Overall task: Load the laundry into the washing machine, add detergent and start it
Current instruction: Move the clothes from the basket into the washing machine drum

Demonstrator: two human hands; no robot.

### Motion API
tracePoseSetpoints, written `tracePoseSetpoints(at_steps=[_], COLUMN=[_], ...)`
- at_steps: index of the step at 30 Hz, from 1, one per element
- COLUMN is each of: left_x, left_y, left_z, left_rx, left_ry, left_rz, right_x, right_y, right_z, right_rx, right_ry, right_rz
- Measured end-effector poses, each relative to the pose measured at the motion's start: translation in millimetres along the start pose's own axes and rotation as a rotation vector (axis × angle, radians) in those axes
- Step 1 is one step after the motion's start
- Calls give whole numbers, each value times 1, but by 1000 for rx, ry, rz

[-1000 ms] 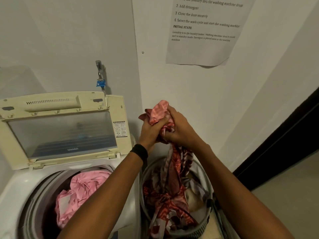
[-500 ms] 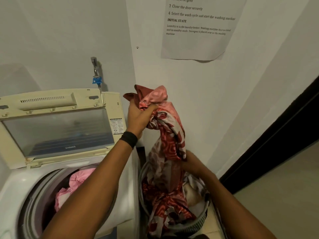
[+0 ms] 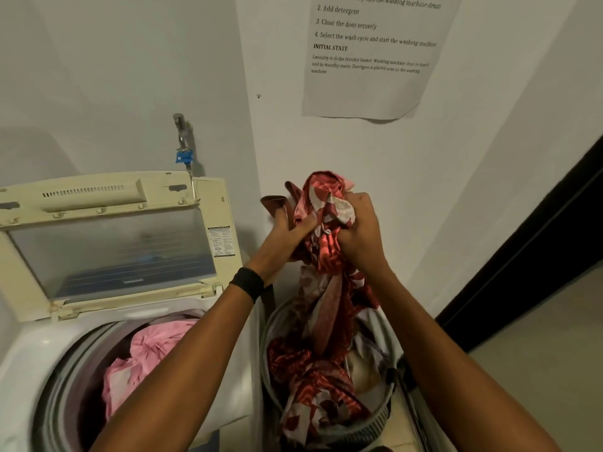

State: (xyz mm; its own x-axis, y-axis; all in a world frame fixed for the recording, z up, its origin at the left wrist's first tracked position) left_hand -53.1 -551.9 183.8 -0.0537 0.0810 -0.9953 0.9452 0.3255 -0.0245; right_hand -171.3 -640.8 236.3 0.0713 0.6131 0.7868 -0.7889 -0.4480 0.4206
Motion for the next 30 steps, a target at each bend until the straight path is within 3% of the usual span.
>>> tracePoseSetpoints(at_steps=[4, 8, 10, 15, 21, 24, 27, 30], left_x=[6, 24, 29, 27, 26, 22, 17, 19], left_y=[12, 50, 58, 59, 61, 65, 67, 58], left_z=[6, 4, 6, 8, 13, 7, 3, 6], left_rx=[-203, -505, -529, -558, -545, -574, -586, -546], left_ry=[-76, -24, 9, -46, -77, -120, -163, -171], left_rz=[59, -111, -100, -101, -156, 5, 283, 387], right_x=[-5, -22, -27, -48, -140, -146, -92, -32], right_y=[-17, -27, -28, -20, -65, -48, -7, 24], right_z=[-9, -31, -42, -62, -115, -109, -68, -25], right_rx=[83, 321, 316, 89, 424, 322, 129, 9], right_ry=[-42, -70, -61, -120, -470, -531, -346, -172], right_rz=[78, 307, 348, 287, 159, 83, 177, 314])
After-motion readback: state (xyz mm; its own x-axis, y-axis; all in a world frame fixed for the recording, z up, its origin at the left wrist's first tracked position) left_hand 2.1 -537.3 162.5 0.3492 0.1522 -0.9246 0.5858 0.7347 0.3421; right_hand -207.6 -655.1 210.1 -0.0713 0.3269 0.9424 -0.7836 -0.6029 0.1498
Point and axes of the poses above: each hand's wrist, its own z-axis towards the middle knuckle, its own y-axis out of the back of the hand, x = y × z, the point moved 9 cm from there along z, towards the middle knuckle, and after that the axes turned 7 degrees about x, right-handed, at the moved point
